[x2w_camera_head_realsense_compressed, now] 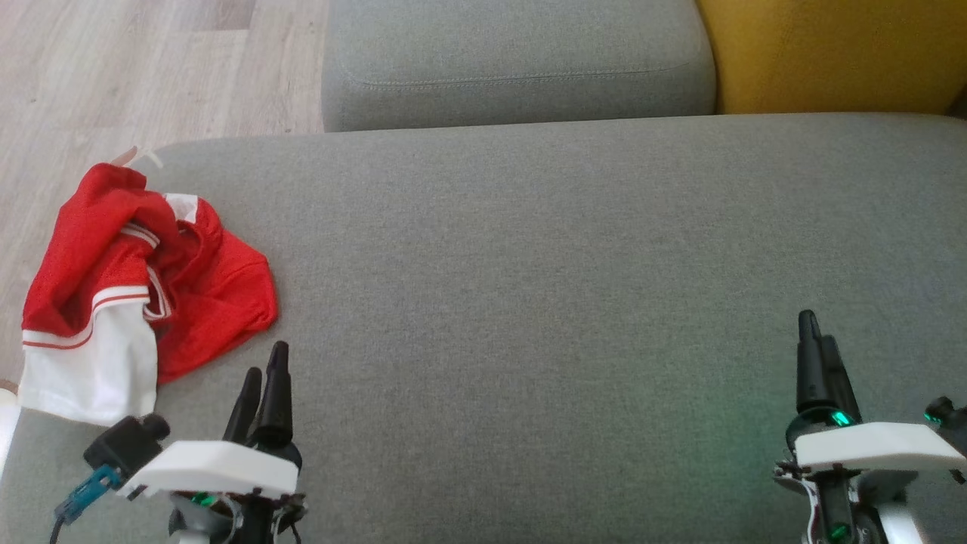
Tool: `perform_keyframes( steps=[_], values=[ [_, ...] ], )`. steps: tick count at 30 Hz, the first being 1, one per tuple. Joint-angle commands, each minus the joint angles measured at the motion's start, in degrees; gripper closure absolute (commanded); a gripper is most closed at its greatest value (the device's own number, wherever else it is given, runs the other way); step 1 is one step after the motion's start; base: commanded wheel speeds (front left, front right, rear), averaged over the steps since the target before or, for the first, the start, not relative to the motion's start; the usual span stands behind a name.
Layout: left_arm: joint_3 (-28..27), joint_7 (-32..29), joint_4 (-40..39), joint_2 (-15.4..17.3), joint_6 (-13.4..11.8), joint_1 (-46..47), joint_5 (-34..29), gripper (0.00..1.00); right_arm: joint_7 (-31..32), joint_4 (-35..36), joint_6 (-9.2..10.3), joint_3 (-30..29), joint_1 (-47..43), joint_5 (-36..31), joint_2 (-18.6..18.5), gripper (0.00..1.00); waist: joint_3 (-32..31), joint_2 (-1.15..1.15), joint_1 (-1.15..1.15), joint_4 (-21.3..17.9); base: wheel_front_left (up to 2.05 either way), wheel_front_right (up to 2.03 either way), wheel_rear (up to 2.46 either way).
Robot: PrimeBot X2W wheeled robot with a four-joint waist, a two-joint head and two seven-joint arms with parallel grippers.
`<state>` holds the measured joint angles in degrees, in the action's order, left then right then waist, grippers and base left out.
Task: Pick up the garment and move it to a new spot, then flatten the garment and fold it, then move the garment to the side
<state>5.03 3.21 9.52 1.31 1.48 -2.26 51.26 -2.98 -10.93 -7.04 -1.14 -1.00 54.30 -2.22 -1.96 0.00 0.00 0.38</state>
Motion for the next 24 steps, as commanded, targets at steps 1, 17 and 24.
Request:
perform_keyframes(
  steps=[1, 17, 24],
  values=[
    [-0.3, 0.82, -2.54, 0.71, -0.48, 1.52, -2.36, 0.0, -0.95, 2.75, -0.22, 1.03, 1.34, -2.26, -0.37, 0.0, -0.08, 0.0, 0.0, 0.01, 0.0, 0.0, 0.0],
    [1.83, 3.33, -3.48, 2.06, -2.74, 0.72, -14.35, 0.0, -3.49, 4.17, -0.27, 3.1, 0.74, -13.69, -0.44, 0.0, -0.6, 0.0, 0.0, 0.04, 0.0, 0.0, 0.0],
    [2.9, 4.51, -3.9, 2.67, -3.73, 0.3, -19.35, 0.0, -4.67, 4.91, -0.29, 3.87, 0.47, -19.26, -0.47, 0.0, -0.93, 0.0, 0.0, 0.08, 0.0, 0.0, 0.0]
  ],
)
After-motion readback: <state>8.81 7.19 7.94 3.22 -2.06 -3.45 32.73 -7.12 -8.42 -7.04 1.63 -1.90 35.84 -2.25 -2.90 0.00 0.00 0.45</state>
